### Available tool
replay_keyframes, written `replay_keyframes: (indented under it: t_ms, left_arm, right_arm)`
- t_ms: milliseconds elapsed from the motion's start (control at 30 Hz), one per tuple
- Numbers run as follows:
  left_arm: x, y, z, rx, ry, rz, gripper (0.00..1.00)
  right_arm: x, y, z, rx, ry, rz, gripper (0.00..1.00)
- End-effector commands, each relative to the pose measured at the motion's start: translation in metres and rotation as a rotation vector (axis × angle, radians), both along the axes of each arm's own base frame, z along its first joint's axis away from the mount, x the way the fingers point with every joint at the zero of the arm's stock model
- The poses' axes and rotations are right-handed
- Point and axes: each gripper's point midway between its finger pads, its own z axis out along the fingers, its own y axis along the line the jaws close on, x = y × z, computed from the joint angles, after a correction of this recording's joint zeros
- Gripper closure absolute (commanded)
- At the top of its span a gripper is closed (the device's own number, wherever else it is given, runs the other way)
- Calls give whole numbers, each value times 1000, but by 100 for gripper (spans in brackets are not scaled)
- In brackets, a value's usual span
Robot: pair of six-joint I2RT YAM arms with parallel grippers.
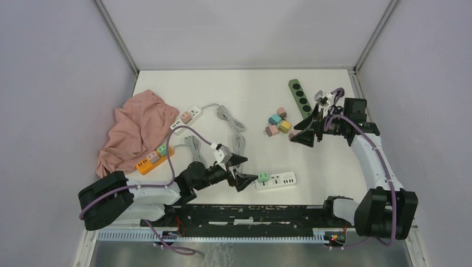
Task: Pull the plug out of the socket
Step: Place the plug at the center of the board, then remove the plug from the socket.
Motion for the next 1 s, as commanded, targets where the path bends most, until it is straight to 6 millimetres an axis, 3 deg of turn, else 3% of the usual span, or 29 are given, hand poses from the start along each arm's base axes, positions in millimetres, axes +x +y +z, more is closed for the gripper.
replay_keyframes:
  t_ms: [0,133,400,533,967]
  left_arm:
    - [10,7,21,-90,-39,65,2]
    - [15,21,26,-144,-48,130,0]
    - [16,27,26,-146,-54,153,0]
    - [16,29,25,-144,-55,158,0]
    - [16,29,20,-131,-48,157,1]
  right_arm:
    - [-30,15,7,39,-104,150,17]
    - [-50,23,9,44,-184,232,10]
    - [-68,33,6,36,-213,308,0]
    - [-78,36,6,40,-243,340,0]
    - [-85,40,-6,5,-241,390,0]
